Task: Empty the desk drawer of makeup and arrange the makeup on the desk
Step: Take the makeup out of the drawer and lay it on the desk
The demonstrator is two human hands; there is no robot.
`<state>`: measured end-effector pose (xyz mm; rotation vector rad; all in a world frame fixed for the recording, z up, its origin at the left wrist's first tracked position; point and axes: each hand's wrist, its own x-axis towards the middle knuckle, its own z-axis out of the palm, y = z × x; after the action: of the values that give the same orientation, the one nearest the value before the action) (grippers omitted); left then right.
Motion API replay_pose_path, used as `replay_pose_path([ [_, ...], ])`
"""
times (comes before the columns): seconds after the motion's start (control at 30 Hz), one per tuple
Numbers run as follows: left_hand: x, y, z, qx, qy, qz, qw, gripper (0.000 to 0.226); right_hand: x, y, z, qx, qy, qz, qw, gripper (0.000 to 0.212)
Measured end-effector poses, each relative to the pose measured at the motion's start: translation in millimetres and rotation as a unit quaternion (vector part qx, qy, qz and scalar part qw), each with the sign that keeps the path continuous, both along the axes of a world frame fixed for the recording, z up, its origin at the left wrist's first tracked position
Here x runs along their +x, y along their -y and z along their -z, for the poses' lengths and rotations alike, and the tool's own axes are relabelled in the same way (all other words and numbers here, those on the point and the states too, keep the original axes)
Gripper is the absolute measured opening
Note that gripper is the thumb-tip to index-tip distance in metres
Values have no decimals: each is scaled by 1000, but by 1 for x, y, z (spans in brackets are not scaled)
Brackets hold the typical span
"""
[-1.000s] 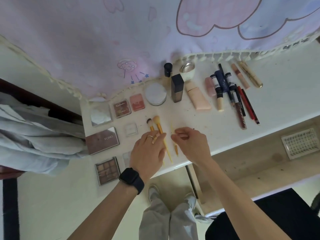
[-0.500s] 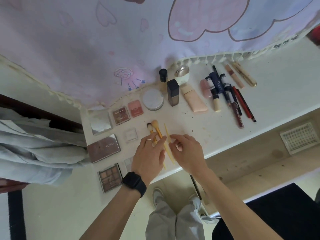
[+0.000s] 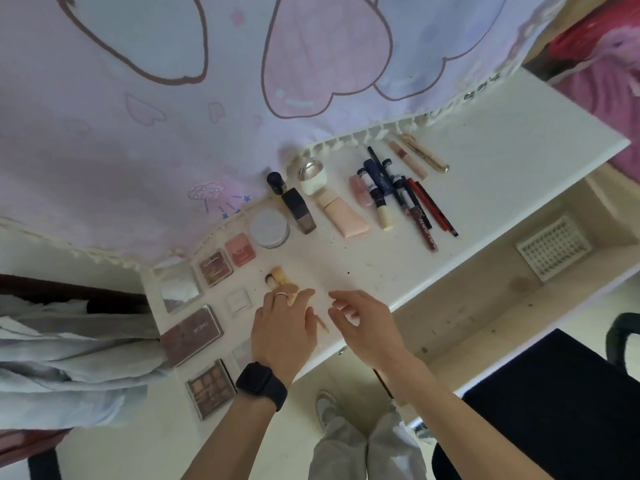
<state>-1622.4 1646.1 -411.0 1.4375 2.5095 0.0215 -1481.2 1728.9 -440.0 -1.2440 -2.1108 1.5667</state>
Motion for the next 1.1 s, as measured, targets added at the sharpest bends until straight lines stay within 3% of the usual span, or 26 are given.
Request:
replay_pose_path([
  [0.13, 28, -37, -2, 27, 22, 50, 998, 38, 62, -15, -9, -7, 7, 122, 992, 23],
  [0.33, 82, -110, 19, 32, 70, 205, 976, 44, 162, -46, 1, -17, 86, 225, 970, 21],
  [0.47, 104, -149, 39, 92, 29, 340, 936, 51, 205, -73, 16, -19, 122, 275, 953, 27],
  [0.57, 107, -166, 57, 81, -13, 408, 909, 59, 222, -104, 32, -29, 134, 325, 936, 33],
  [0.73, 100, -167, 79, 70, -33, 406, 911, 59, 226, -180, 56, -146, 110, 420, 889, 60],
  [0.83, 103, -168, 85, 96, -23, 402, 910, 59, 230, -228, 74, -172, 107, 465, 862, 63],
  [1.1, 105, -171, 89, 112, -29, 404, 908, 57, 223, -270, 123, -166, 279, 435, 840, 98],
])
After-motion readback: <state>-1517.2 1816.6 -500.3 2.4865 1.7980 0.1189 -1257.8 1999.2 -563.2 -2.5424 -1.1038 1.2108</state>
